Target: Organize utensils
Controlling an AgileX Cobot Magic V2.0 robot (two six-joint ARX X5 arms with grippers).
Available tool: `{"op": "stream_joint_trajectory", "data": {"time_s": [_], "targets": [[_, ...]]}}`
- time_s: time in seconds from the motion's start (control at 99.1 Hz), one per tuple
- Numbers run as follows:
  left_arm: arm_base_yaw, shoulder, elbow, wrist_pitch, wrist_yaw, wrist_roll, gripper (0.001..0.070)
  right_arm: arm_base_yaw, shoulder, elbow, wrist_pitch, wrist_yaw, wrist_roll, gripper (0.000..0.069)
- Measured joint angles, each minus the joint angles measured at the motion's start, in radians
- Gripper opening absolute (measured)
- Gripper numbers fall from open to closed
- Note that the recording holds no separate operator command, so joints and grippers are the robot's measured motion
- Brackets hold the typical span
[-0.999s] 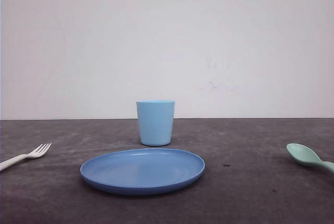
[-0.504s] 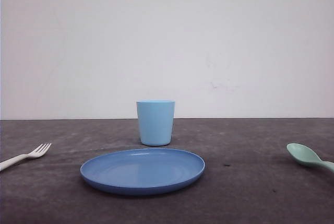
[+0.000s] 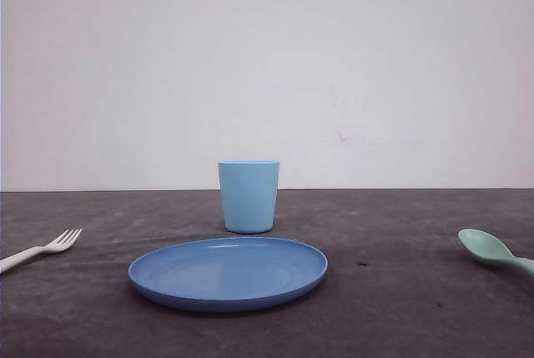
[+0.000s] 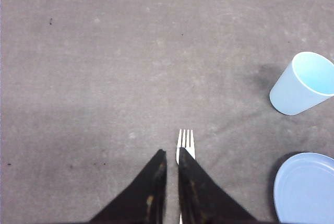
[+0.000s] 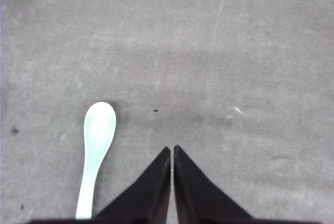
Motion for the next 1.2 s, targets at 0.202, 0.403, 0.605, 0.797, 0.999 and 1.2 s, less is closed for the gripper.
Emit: {"op": "stream_joint_trajectory", "data": {"time_s": [0.202, 0.403, 0.605, 0.797, 0.999, 1.2], "targets": [[0.000, 0.000, 0.000, 0.000, -0.014, 0.000, 0.0110, 0.001, 0.000, 0.000, 0.000, 0.000, 0.000, 0.0247], [0.000, 0.014, 0.000, 0.000, -0.014, 0.000, 0.0444, 0.001, 0.000, 0.000, 0.000, 0.000, 0.000, 0.0600], [-0.032, 0.077, 0.000, -0.006, -0.003, -0.016, 0.0474, 0.001, 0.000, 0.000, 0.004, 0.000, -0.001, 0.0680], [-0.094, 0.197, 0.000, -0.013, -0.002, -0.028, 0.0474, 0.001, 0.000, 0.000, 0.027, 0.000, 0.000, 0.0680], [-0.151, 0.355, 0.000, 0.012, -0.020, -0.032, 0.0474, 0.001, 0.000, 0.000, 0.029, 0.000, 0.000, 0.0680], [-0.186, 0.497, 0.000, 0.078, -0.056, -0.040, 0.0474, 0.001, 0.000, 0.000, 0.029, 0.000, 0.000, 0.0680]]}}
